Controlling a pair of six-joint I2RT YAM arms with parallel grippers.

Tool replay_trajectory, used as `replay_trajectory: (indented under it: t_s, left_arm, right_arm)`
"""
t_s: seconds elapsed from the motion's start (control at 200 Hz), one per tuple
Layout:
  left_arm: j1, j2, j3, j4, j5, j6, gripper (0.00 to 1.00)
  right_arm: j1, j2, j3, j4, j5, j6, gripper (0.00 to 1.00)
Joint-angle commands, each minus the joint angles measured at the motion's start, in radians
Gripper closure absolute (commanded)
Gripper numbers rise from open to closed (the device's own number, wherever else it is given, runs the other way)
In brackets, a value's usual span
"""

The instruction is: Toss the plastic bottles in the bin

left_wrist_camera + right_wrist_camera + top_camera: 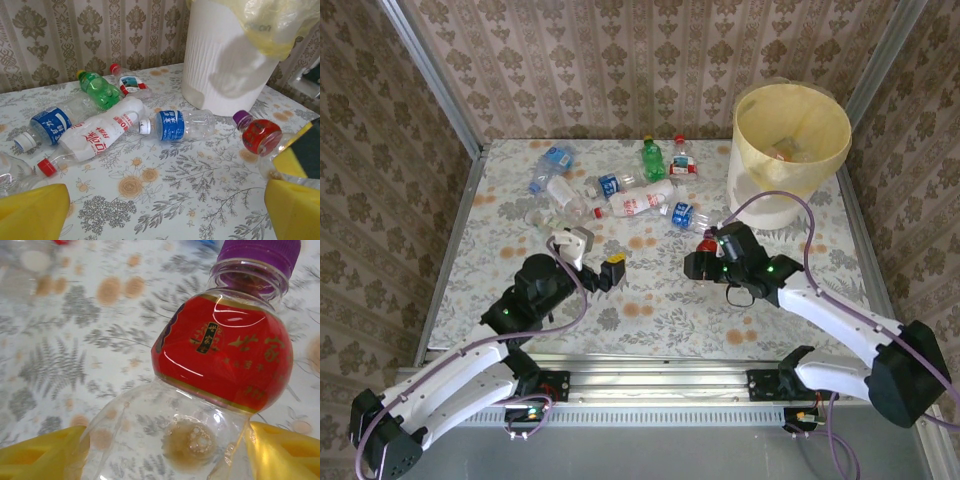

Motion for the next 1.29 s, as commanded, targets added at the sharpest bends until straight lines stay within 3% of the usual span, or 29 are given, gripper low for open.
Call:
replay_trajectory:
  t_s: [0.0,0.35,0.79,1.29]
  left_arm:
    - [0.005,-0.001,-0.001,0.034,0.019,-0.023,0.0]
    - [0.005,0.009,0.003,0.042,0.03,-0.024,0.0]
    - [0.006,0.028,0.009,0.079,0.049,-0.01,0.0]
    - [0.006,0.062,0.008,0.112,0.056,-0.009,0.0]
  right_arm:
    - [0.021,-0.076,0.018,0.065,-0.006,-0.093,0.52]
    - [0.024,-0.27,0.135,0.136,0.122,-0.375,0.52]
    - [0.024,-0.384,0.158,0.402,0.241,-0.646,0.56]
    - [0.024,-0.449,0.183,0.662,0.256,-0.964,0.6]
